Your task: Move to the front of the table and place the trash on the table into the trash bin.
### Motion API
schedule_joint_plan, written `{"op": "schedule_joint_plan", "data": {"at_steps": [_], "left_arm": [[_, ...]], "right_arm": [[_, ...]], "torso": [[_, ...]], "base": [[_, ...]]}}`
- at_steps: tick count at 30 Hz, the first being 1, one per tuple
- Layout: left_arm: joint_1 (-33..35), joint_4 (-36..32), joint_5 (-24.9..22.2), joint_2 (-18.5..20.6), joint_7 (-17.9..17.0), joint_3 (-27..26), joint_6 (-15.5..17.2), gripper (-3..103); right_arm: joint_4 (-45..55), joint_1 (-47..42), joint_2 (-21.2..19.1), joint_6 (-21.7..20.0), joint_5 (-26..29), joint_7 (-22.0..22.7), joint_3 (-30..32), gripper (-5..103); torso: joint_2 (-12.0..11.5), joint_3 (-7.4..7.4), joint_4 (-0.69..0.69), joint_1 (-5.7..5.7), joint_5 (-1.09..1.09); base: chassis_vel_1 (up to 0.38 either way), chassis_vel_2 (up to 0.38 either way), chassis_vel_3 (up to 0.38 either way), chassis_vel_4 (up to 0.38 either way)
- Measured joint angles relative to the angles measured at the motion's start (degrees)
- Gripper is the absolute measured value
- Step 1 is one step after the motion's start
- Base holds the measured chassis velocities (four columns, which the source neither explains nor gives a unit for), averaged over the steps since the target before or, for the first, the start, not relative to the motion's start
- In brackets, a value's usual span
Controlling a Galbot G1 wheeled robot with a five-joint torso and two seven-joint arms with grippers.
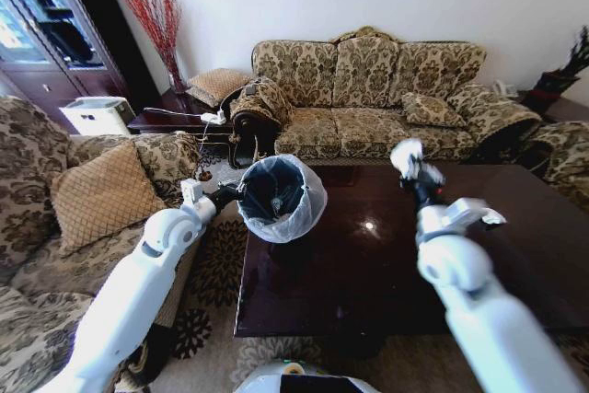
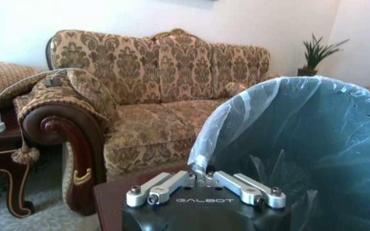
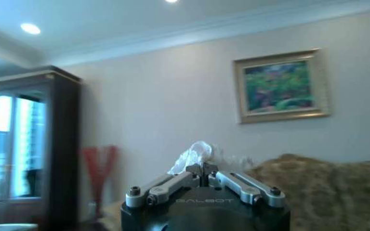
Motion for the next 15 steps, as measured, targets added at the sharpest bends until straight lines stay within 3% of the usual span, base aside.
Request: {"op": "schedule_joint_plan", "data": {"at_steps": [1,3,7,15], "left_arm": [[0.00,0.00,0.00,0.00,0.00,0.00,0.00,2],[-2.14,0.13,-0.34,0.56,-1.30,2.04,1.67,2],[-3.94,0.07,-0.60,1.02,-1.91,3.97,2.87,2],[-4.92,-0.01,-0.59,0.77,-2.28,5.98,3.43,2]], "right_arm": [[0.00,0.00,0.00,0.00,0.00,0.00,0.00,0],[3.21,4.98,-4.08,-0.93,9.00,-1.40,-3.58,0],[5.59,4.66,-6.57,-3.92,14.60,-3.21,-5.99,0],[5.52,1.93,-6.76,-7.57,18.23,-3.16,-10.13,-3]], "torso": [[0.00,0.00,0.00,0.00,0.00],[0.00,0.00,0.02,0.00,0.00],[0.00,0.00,0.01,0.01,0.00],[0.00,0.00,0.00,0.00,0.03]], "base": [[0.000,0.000,0.000,0.000],[0.000,0.000,0.000,0.000],[0.000,0.000,0.000,0.000],[0.000,0.000,0.000,0.000]]}}
